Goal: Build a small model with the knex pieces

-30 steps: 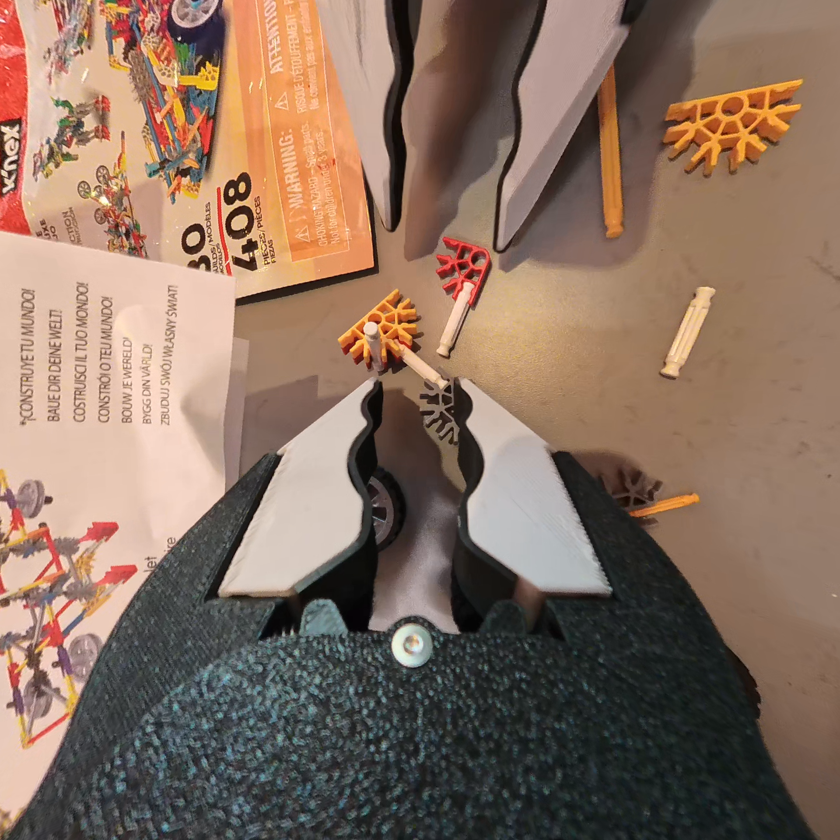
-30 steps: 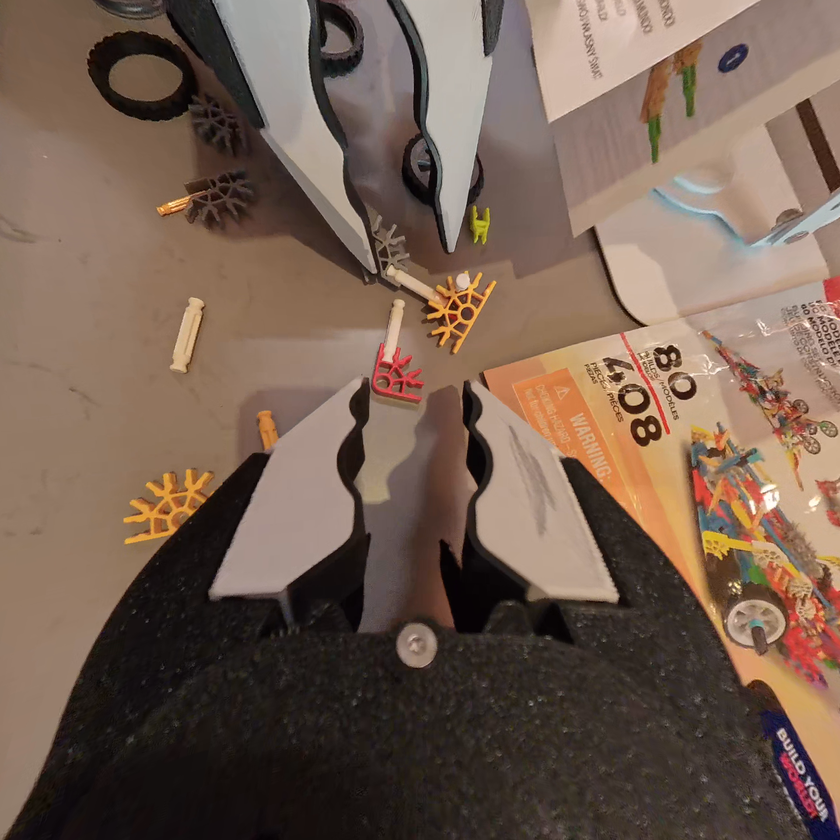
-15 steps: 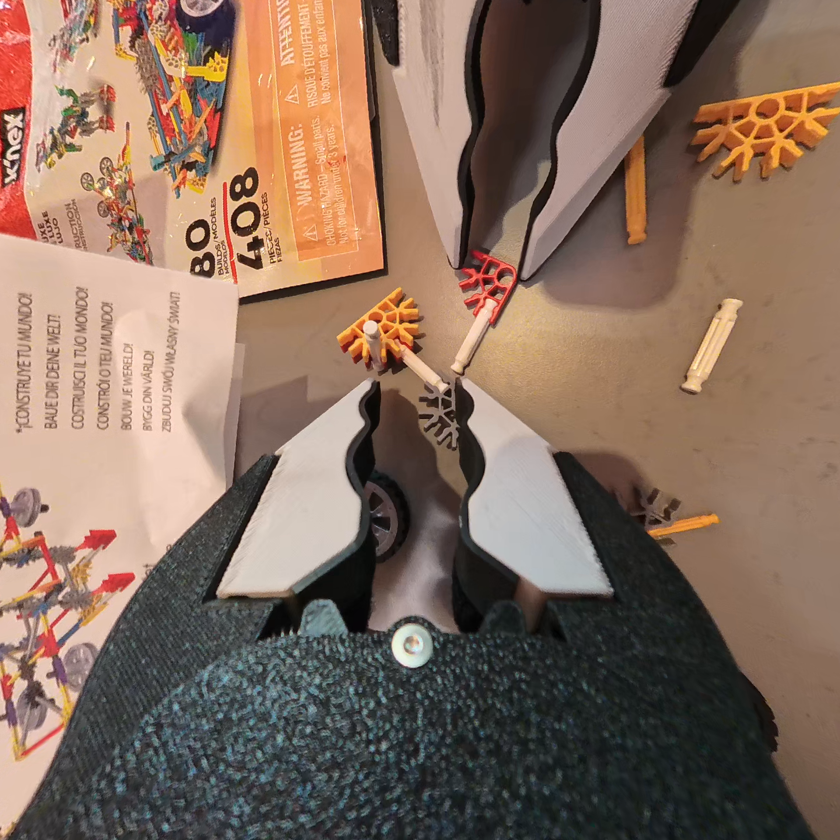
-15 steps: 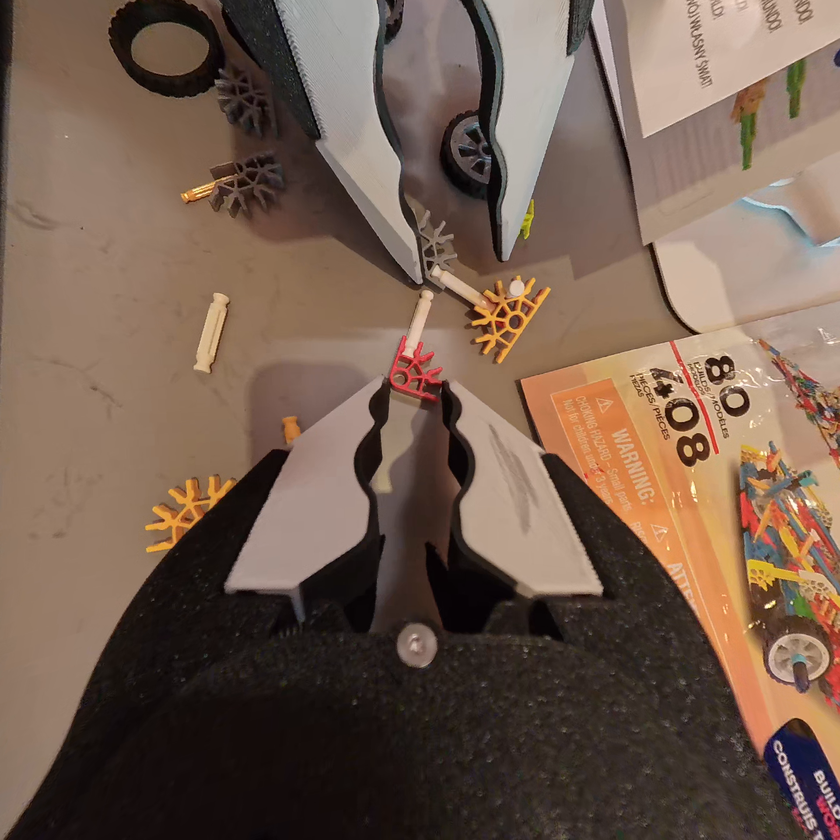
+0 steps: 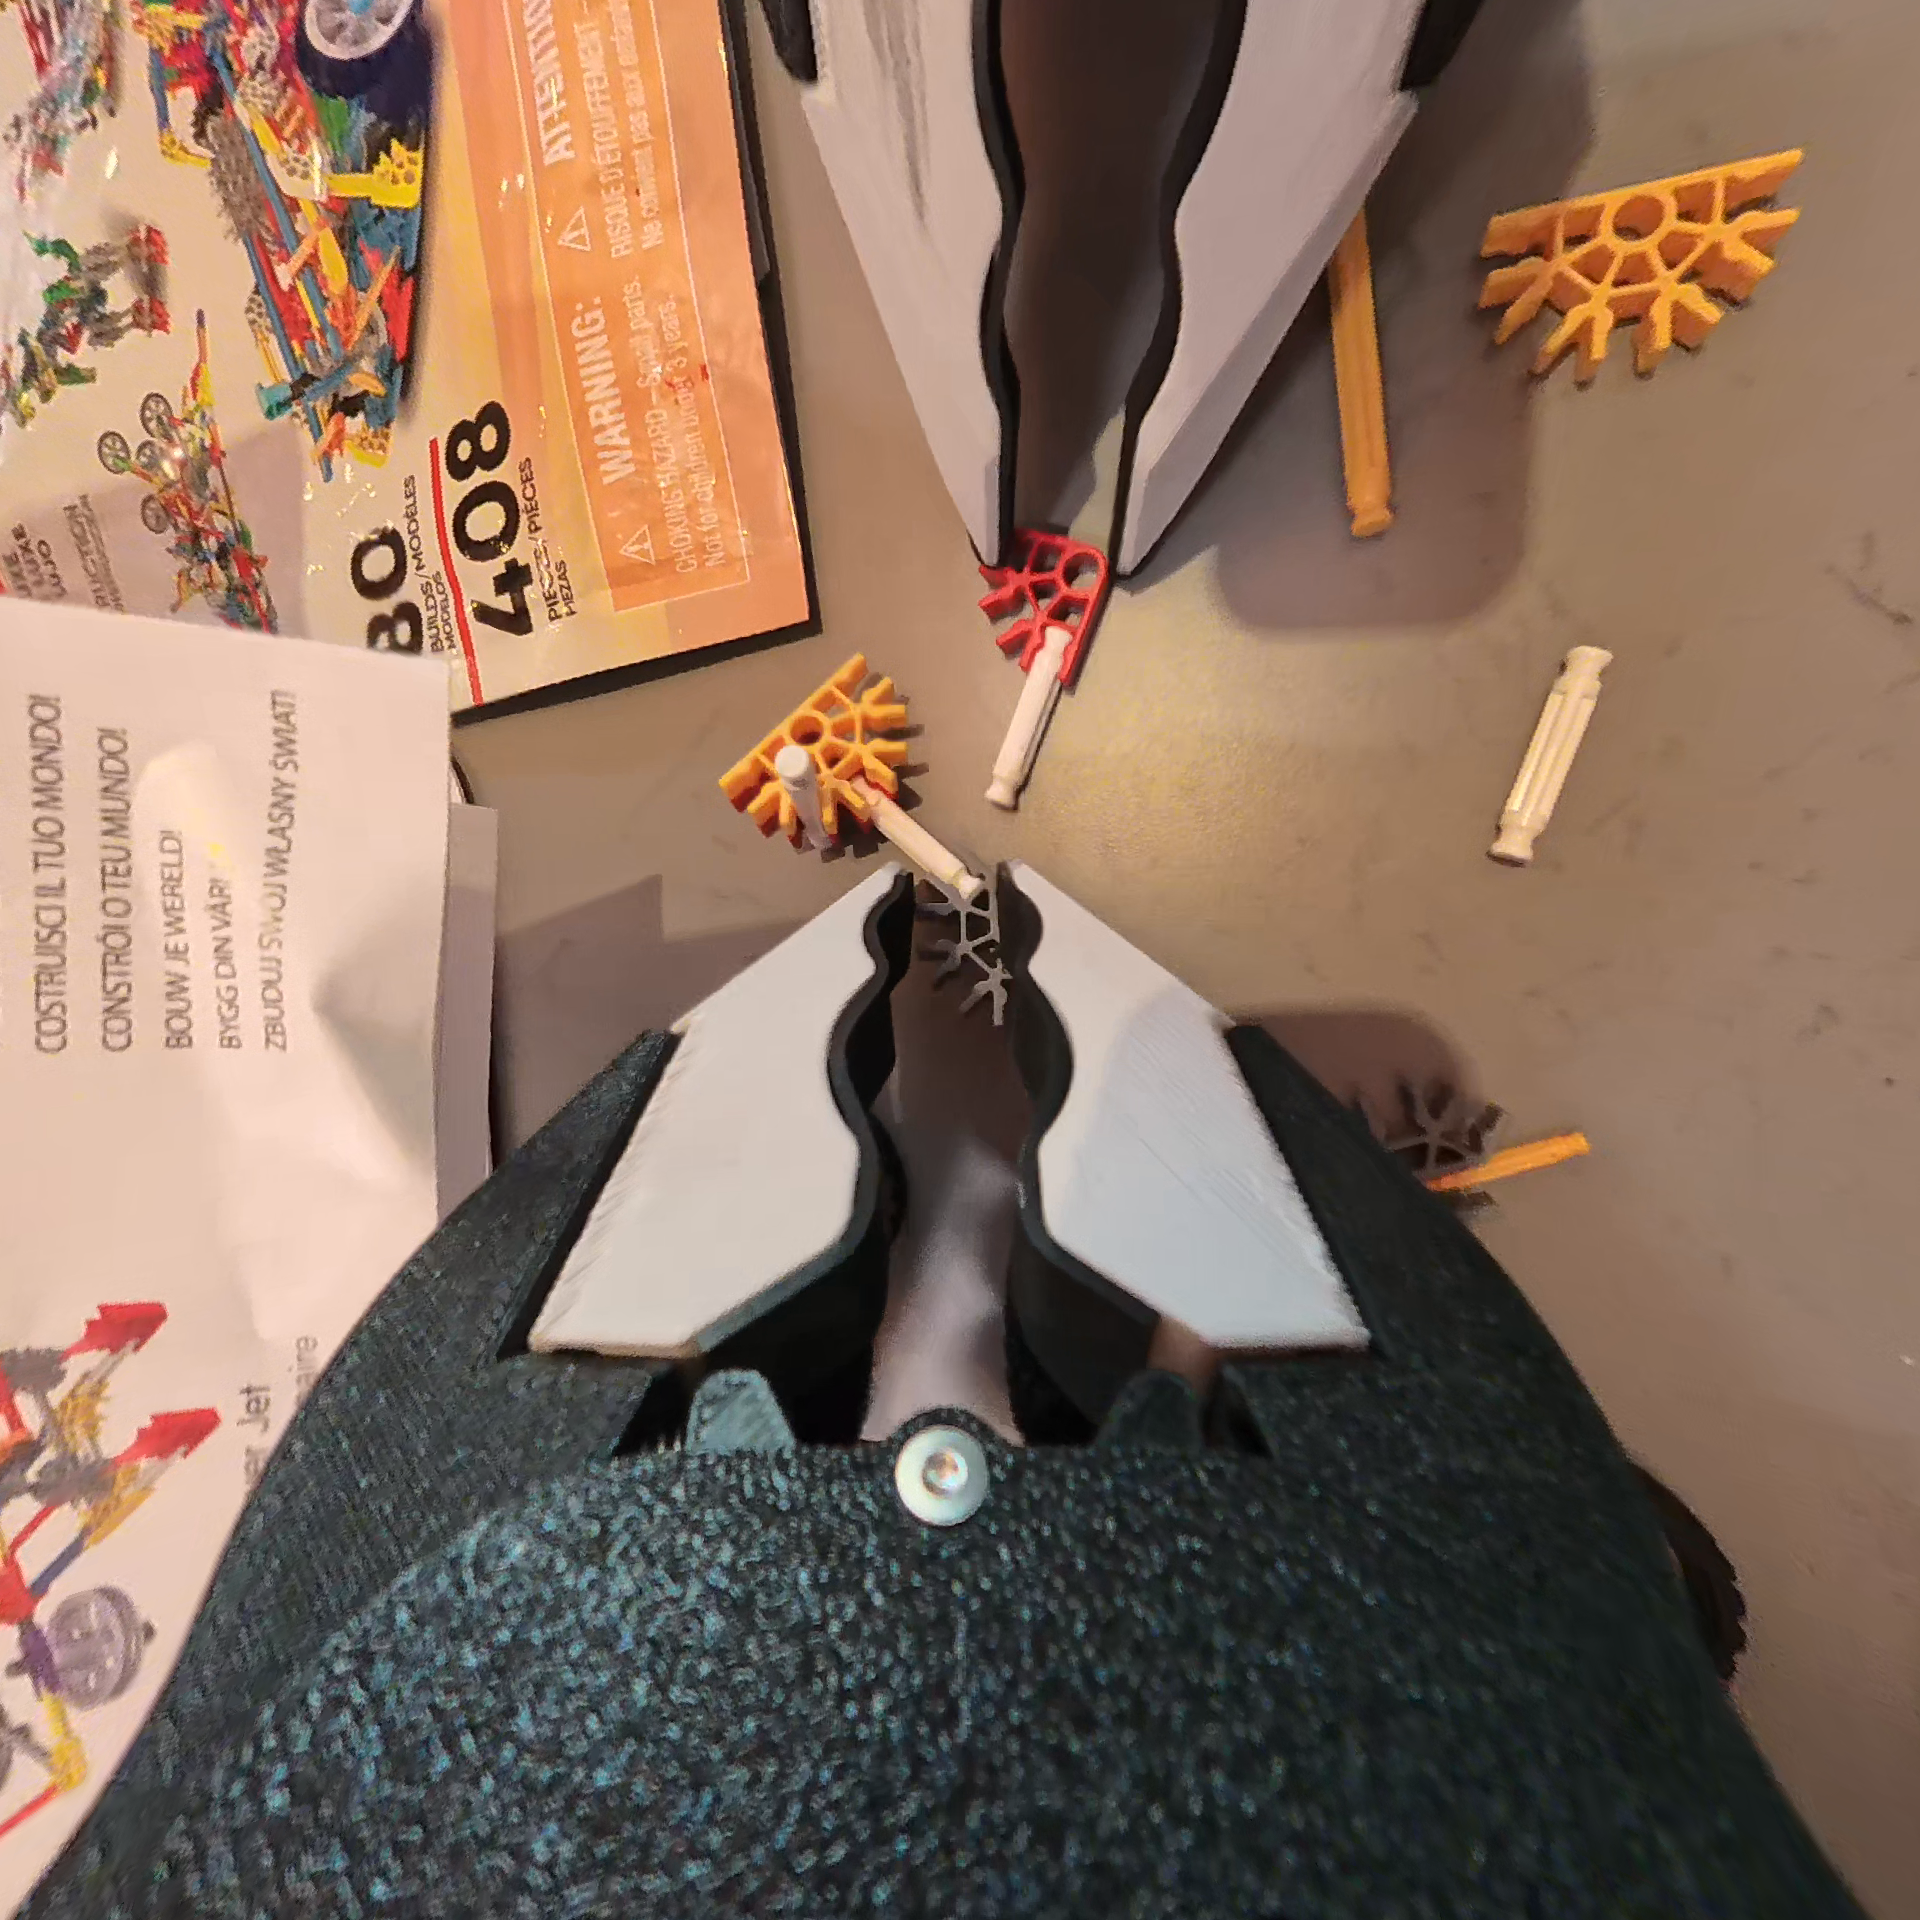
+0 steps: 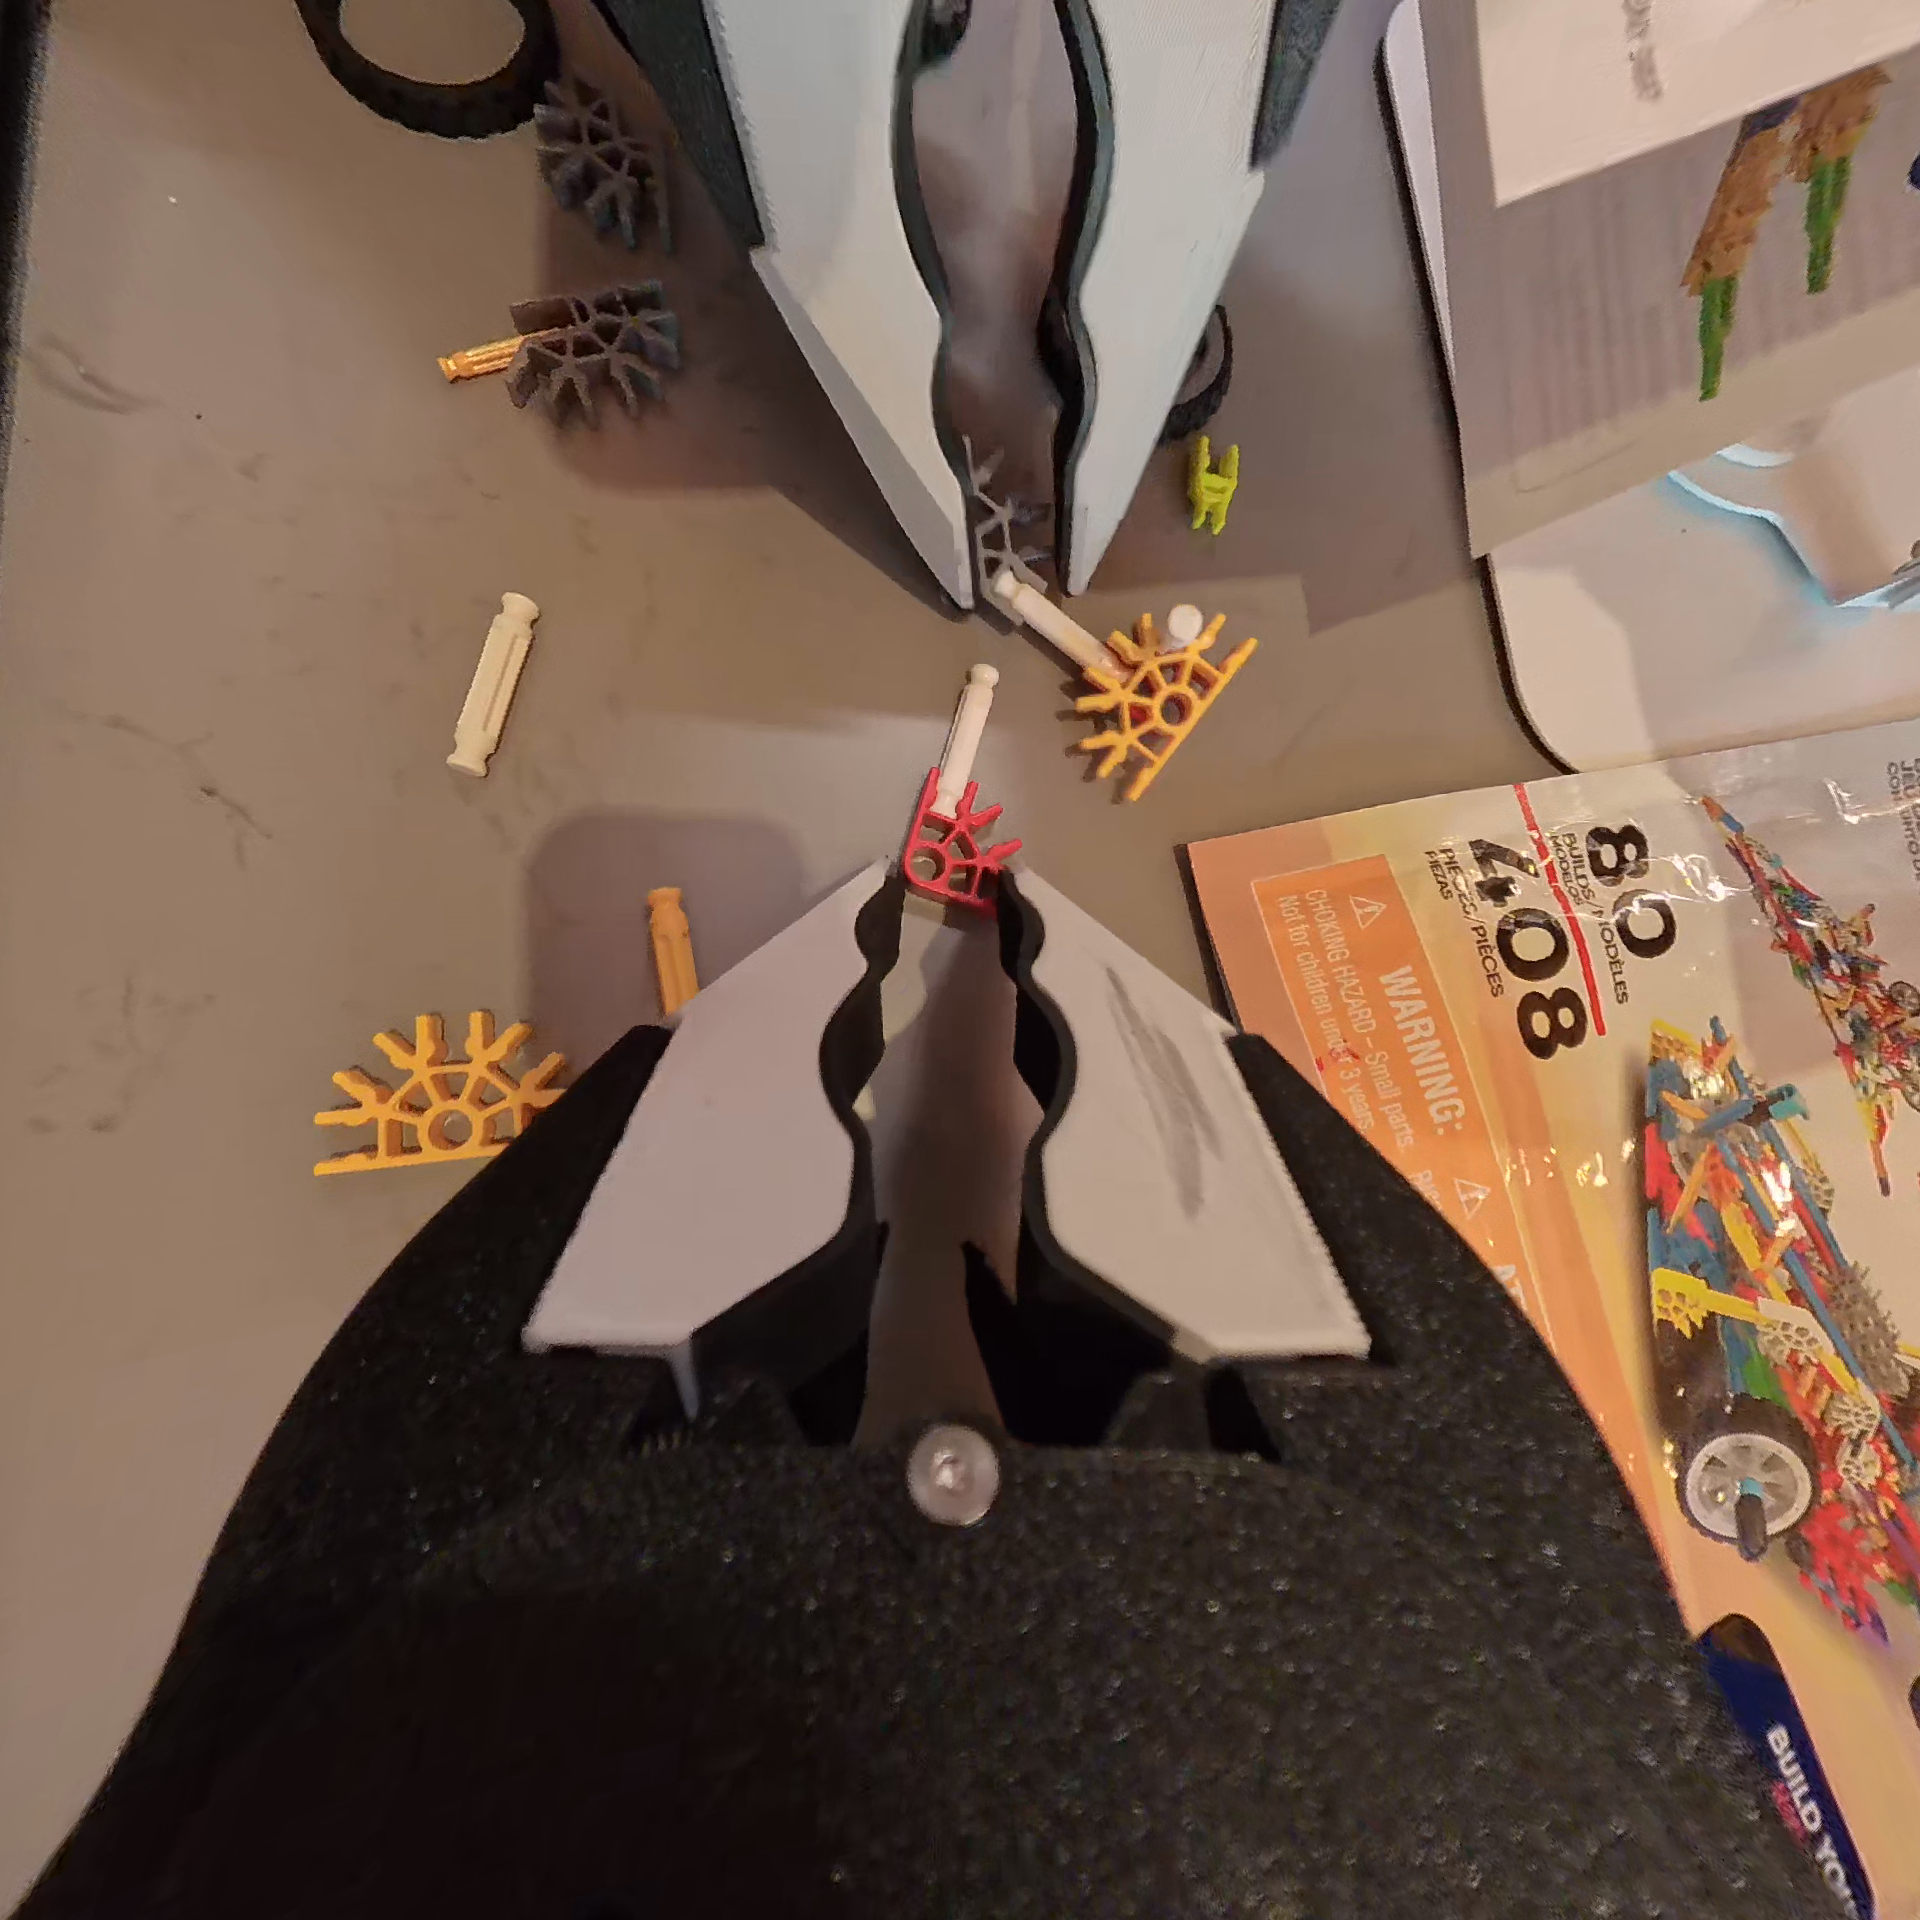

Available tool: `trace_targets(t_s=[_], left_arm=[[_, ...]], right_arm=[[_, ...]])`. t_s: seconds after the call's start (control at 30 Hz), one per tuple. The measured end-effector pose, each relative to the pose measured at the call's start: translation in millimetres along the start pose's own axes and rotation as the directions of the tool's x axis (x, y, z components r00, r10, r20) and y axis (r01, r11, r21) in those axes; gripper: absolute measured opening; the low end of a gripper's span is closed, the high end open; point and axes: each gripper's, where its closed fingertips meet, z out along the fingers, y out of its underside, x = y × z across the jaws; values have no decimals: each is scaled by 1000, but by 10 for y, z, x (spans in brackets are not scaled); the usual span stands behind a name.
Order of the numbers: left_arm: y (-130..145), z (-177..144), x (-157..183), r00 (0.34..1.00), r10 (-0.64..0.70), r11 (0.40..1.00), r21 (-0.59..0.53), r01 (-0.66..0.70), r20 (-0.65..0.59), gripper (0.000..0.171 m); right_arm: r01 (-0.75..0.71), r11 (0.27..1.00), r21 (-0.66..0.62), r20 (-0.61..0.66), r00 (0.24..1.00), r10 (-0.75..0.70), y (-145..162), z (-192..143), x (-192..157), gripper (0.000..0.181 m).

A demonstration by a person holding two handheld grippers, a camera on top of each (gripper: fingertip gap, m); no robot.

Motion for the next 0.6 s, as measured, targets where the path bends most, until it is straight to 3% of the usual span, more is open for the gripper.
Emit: trace_targets(t_s=[0.1, 0.27, 0.6], left_arm=[[65, -35, -9, 1000, -9, 1000, -27, 9, 0, 15], [114, -70, -59, 999, -21, 999, -49, 22, 26, 28], [55, -27, -85, 998, -49, 999, -22, 49, 29, 31]], right_arm=[[-28, 1000, -2, -20, 999, 28, -17, -39, 50, 33], [-72, 997, -36, -12, 997, 72, 0, -81, 43, 32], [-121, 991, -57, 18, 992, 122, 7, 8, -17, 19]])
